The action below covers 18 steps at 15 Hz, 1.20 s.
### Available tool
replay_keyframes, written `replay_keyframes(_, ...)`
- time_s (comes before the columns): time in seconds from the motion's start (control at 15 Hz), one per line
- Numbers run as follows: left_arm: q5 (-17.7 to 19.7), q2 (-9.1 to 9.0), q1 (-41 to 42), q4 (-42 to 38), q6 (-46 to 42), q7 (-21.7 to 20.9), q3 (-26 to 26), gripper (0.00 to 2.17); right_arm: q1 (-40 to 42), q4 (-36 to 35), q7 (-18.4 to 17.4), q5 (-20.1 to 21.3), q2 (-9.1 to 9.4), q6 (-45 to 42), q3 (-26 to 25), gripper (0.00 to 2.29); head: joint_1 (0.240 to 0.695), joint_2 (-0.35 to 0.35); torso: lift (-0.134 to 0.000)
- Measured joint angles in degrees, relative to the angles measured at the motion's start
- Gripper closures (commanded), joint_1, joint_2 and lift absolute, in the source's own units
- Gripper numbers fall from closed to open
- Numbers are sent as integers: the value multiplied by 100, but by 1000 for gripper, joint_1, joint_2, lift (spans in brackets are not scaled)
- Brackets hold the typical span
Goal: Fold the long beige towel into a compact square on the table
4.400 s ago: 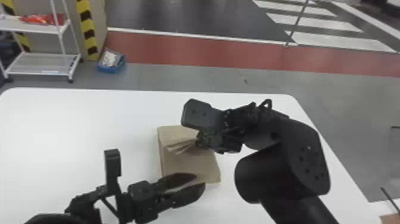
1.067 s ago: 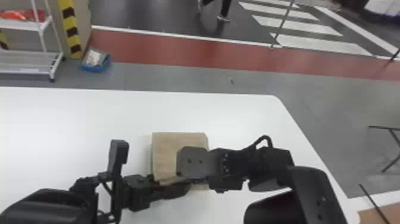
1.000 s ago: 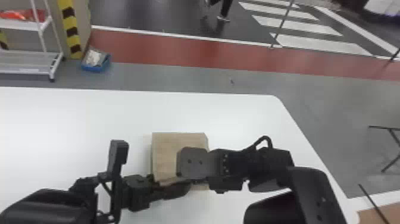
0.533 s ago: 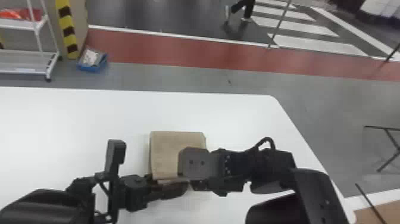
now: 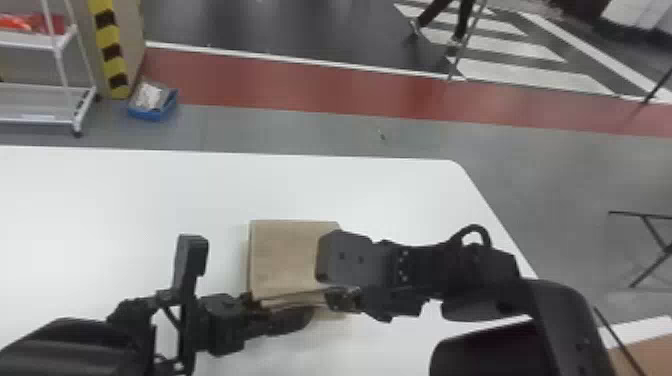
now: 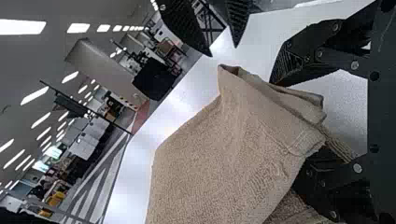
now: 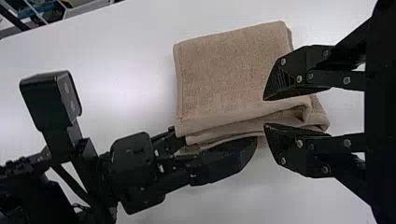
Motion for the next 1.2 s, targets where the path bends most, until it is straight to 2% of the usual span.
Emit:
replay_keyframes(0.13,-1,-4,0,0,5,0,-7,603,-155,68,0,-147,154,180,-269,842,695,-300,-124)
replay_keyframes(0.2,-2,-3,0,0,5,-1,-8,603,-217,144,0,-185,216,231,-358,977,695,-304,-124)
replay_keyframes(0.27,-4,-3,0,0,4,-6,-9,603,-275,261,0,-205,273,256,-428,1298,695,-307,-124)
replay_keyframes(0.33,-4,-2,0,0,4,-12,-9,603,-310,387,0,-196,304,258,-463,1470,695,-313,-124)
replay_keyframes(0.47,-7,1,0,0,6,-16,-6,603,-310,600,0,-98,325,219,-472,1595,695,-321,-124)
replay_keyframes(0.8,-4,2,-5,0,-1,-27,4,603,-170,797,0,84,337,137,-423,1595,695,-333,-124)
replay_keyframes(1.2,-6,18,-9,-12,13,-51,22,583,-76,1041,0,228,460,-3,-244,1595,695,-323,-124)
